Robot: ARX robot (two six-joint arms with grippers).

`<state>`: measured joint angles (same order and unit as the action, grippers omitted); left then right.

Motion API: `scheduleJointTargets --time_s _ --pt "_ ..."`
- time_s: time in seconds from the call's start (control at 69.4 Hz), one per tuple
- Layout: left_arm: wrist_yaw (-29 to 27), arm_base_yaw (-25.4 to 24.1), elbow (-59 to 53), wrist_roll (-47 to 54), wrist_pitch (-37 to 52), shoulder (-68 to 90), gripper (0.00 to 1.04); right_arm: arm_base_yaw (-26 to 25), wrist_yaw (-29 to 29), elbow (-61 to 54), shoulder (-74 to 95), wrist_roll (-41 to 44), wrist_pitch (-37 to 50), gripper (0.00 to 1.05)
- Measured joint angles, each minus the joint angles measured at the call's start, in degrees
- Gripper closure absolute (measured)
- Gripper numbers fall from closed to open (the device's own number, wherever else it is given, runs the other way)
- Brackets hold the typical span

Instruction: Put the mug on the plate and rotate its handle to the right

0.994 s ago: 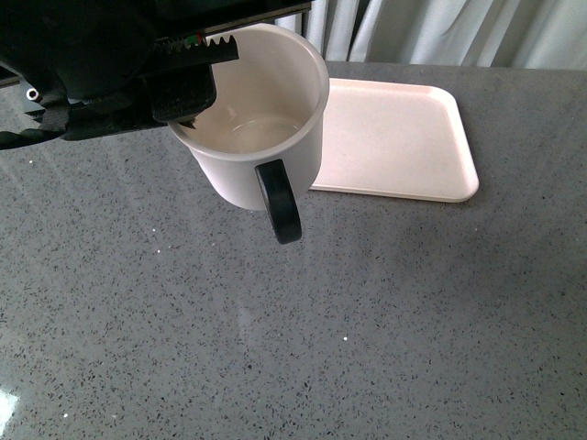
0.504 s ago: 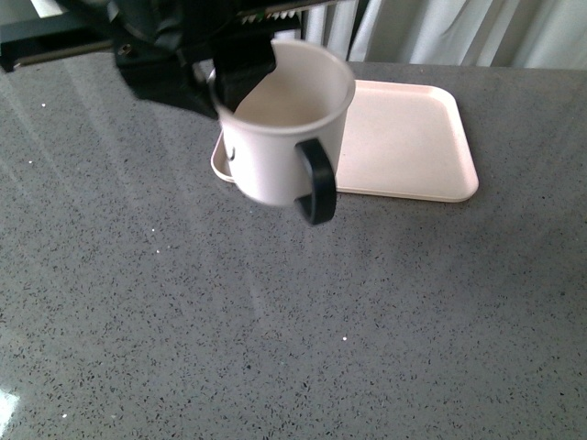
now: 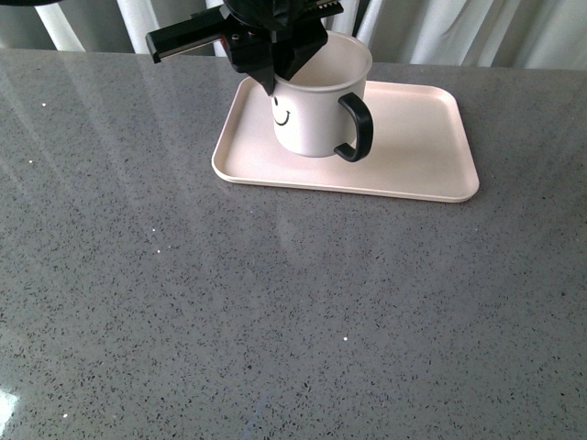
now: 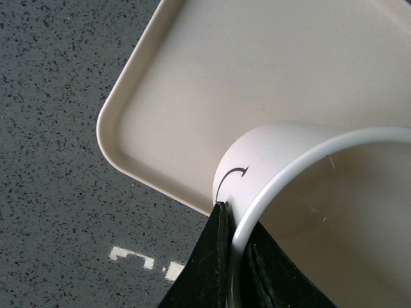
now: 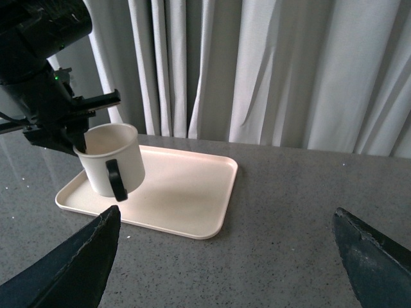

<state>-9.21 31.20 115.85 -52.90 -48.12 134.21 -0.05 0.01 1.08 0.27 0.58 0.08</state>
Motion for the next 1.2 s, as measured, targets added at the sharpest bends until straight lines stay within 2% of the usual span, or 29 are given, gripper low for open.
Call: scheduleJointTargets --time_s 0.432,1.196 --pt "-1.8 1.4 12.7 -2.8 -2.9 8.7 1.03 0.0 0.0 0.0 0.0 0.0 0.0 0.09" --pt "-2.0 2.4 12.1 -6.9 -1.9 11.4 1.03 0.0 0.0 0.0 0.0 0.0 0.0 0.09"
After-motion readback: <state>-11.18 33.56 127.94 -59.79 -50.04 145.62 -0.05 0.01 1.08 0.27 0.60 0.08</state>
